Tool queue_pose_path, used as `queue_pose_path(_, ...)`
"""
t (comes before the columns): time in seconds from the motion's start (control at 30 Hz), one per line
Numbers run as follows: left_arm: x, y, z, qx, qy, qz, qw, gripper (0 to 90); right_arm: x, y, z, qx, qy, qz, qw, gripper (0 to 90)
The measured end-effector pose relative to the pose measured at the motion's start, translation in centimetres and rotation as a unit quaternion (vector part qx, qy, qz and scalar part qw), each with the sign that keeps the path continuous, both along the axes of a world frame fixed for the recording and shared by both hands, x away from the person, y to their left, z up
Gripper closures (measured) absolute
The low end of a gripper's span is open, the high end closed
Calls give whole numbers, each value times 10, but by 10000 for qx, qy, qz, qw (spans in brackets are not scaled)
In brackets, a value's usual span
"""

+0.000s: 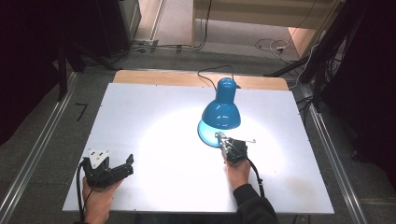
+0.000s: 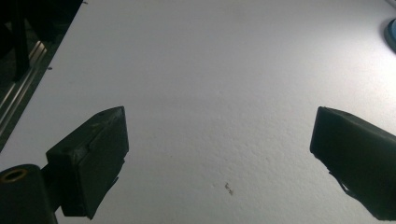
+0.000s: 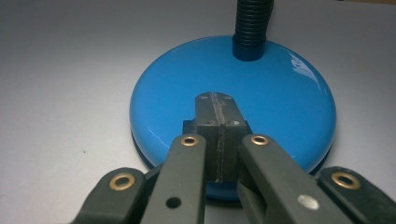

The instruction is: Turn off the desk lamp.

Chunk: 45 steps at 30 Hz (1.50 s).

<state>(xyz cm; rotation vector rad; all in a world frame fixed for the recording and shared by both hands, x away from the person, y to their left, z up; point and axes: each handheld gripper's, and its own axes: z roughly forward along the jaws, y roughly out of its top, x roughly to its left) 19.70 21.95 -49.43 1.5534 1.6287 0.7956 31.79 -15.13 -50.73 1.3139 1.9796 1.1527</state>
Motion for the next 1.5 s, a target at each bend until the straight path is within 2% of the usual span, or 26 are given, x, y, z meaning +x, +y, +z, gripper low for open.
queue_pose_path(0.63,1,-2,0,13,4,-43,10000,53,6,4,-1,8,49,-31,10000,877)
queue_pose_path(0.87,0,-2,0,14,-6,-46,10000,54,6,6,-1,-103,-10,-37,9999,878)
queue_pose_path(1.5,0,-2,1,13,-17,-30,10000,54,8,6,-1,-68,-11,-42,10000,879)
